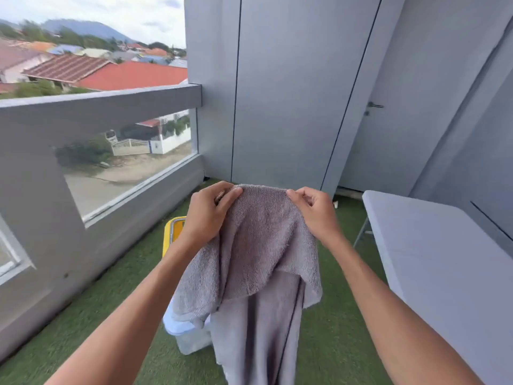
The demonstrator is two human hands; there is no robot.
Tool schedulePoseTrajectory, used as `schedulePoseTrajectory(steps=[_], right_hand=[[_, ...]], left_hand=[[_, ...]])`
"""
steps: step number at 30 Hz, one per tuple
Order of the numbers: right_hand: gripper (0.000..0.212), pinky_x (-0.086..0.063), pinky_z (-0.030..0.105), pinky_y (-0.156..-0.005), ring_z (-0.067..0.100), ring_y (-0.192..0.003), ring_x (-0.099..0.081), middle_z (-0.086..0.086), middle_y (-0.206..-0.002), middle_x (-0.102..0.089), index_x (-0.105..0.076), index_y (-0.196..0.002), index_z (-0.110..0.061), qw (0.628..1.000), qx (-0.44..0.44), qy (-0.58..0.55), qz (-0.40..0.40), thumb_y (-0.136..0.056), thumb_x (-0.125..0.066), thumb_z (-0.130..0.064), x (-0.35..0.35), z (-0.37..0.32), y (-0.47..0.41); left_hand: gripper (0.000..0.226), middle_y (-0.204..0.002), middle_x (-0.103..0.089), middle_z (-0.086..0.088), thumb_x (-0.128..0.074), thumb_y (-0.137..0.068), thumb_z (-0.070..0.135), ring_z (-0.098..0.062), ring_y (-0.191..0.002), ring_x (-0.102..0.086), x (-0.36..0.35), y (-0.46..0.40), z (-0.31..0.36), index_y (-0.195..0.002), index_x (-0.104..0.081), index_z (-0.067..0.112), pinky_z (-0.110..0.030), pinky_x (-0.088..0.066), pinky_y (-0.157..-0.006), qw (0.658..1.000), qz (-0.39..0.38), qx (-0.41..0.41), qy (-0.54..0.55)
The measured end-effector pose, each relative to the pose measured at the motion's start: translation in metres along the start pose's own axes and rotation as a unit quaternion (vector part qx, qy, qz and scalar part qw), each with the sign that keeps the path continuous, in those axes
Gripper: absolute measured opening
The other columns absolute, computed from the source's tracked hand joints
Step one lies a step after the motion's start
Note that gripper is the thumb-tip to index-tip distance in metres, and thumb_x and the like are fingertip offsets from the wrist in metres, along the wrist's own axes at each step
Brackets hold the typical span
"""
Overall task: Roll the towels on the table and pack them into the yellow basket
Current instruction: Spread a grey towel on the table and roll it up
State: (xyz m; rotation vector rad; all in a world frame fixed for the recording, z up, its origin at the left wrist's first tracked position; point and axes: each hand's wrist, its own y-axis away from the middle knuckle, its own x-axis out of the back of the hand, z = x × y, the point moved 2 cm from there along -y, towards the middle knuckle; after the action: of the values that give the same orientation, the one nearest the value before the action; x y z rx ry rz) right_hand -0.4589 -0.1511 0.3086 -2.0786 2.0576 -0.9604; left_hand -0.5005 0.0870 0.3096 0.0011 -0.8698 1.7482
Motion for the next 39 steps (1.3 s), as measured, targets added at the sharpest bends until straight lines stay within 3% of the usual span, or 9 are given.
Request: schedulePoseTrajectory(steps=[3, 10, 13, 16, 24, 28, 31, 35, 39], right_hand=[[0.035, -0.035, 0.029, -0.058, 0.015, -0.060, -0.048, 0.018, -0.071, -0.063, -0.065, -0.077, -0.013, 0.997, -0.019, 0.043, 0.065, -0.091, -0.061, -0.044, 0.055, 0.023, 0.003], [0.018, -0.053, 0.028, -0.081, 0.012, -0.085, -0.067, 0.001, -0.090, -0.069, -0.066, -0.104, -0.022, 0.996, -0.023, 0.027, 0.077, -0.092, -0.062, -0.035, 0.149, 0.070, -0.016], [0.025, -0.046, 0.030, -0.068, 0.009, -0.070, -0.057, 0.003, -0.078, -0.061, -0.061, -0.095, -0.011, 0.997, -0.008, 0.021, 0.078, -0.095, -0.057, -0.037, 0.174, 0.091, -0.045], [0.043, -0.029, 0.031, -0.055, 0.011, -0.061, -0.032, 0.003, -0.066, -0.033, -0.041, -0.074, 0.000, 0.982, 0.001, 0.001, 0.189, -0.099, -0.050, -0.034, 0.211, 0.107, -0.076], [0.044, -0.021, 0.029, -0.053, 0.008, -0.057, -0.020, -0.009, -0.059, -0.021, -0.027, -0.063, -0.021, 0.959, 0.021, 0.029, 0.282, -0.101, -0.046, -0.032, 0.296, 0.157, -0.174], [0.043, -0.025, 0.030, -0.054, 0.006, -0.054, -0.025, -0.008, -0.057, -0.028, -0.033, -0.062, -0.019, 0.959, -0.004, 0.096, 0.266, -0.100, -0.049, -0.031, 0.308, 0.222, -0.217], [0.029, -0.041, 0.026, -0.064, 0.005, -0.061, -0.049, -0.010, -0.066, -0.056, -0.057, -0.077, -0.015, 0.973, -0.046, 0.102, 0.200, -0.097, -0.053, -0.035, 0.303, 0.271, -0.239], [0.027, -0.049, 0.022, -0.090, 0.005, -0.100, -0.064, -0.007, -0.104, -0.068, -0.061, -0.118, -0.027, 0.995, -0.058, 0.042, 0.066, -0.097, -0.052, -0.041, 0.279, 0.310, -0.281], [0.034, -0.050, 0.043, -0.084, 0.014, -0.089, -0.063, 0.007, -0.096, -0.066, -0.060, -0.107, -0.018, 0.994, -0.084, 0.009, 0.064, -0.098, -0.044, -0.046, 0.260, 0.340, -0.347]], left_hand=[[0.026, -0.076, -0.069, 0.004, -0.059, -0.092, 0.041, -0.011, -0.075, -0.061, -0.057, -0.028, 0.031, -0.086, -0.068, 0.019, -0.022, -0.043, -0.073, 0.999, -0.020, -0.038, 0.011], [0.024, -0.074, -0.067, 0.009, -0.059, -0.091, 0.044, -0.014, -0.075, -0.061, -0.198, -0.105, 0.107, -0.084, -0.067, 0.023, -0.032, -0.048, -0.075, 0.990, -0.070, -0.109, 0.050], [0.025, -0.073, -0.067, 0.008, -0.059, -0.091, 0.044, -0.013, -0.073, -0.061, -0.249, -0.136, 0.139, -0.083, -0.068, 0.022, -0.031, -0.049, -0.074, 0.983, -0.080, -0.144, 0.076], [0.026, -0.065, -0.063, 0.007, -0.061, -0.089, 0.046, -0.008, -0.064, -0.055, -0.287, -0.166, 0.150, -0.081, -0.068, 0.023, -0.022, -0.043, -0.066, 0.977, -0.104, -0.163, 0.087], [0.056, -0.056, -0.034, 0.012, -0.057, -0.083, 0.060, -0.008, -0.053, -0.030, -0.398, -0.182, 0.042, -0.066, -0.045, 0.008, -0.029, -0.026, -0.053, 0.966, -0.236, -0.067, 0.085], [0.054, -0.057, -0.033, 0.005, -0.057, -0.092, 0.047, -0.009, -0.053, -0.029, -0.428, -0.223, 0.030, -0.065, -0.038, 0.004, -0.030, -0.027, -0.052, 0.982, -0.143, -0.044, 0.117], [0.050, -0.056, -0.032, 0.002, -0.056, -0.095, 0.040, -0.009, -0.053, -0.027, -0.447, -0.279, 0.044, -0.064, -0.035, 0.006, -0.025, -0.025, -0.051, 0.989, -0.070, -0.062, 0.112], [0.049, -0.055, -0.042, -0.010, -0.055, -0.095, 0.041, -0.011, -0.054, -0.031, -0.505, -0.343, 0.044, -0.065, -0.047, 0.003, -0.023, -0.030, -0.053, 0.985, -0.104, -0.102, 0.095], [0.053, -0.055, -0.035, 0.000, -0.056, -0.093, 0.045, -0.011, -0.052, -0.029, -0.547, -0.414, 0.040, -0.061, -0.039, 0.007, -0.023, -0.028, -0.051, 0.977, -0.147, -0.082, 0.132]])
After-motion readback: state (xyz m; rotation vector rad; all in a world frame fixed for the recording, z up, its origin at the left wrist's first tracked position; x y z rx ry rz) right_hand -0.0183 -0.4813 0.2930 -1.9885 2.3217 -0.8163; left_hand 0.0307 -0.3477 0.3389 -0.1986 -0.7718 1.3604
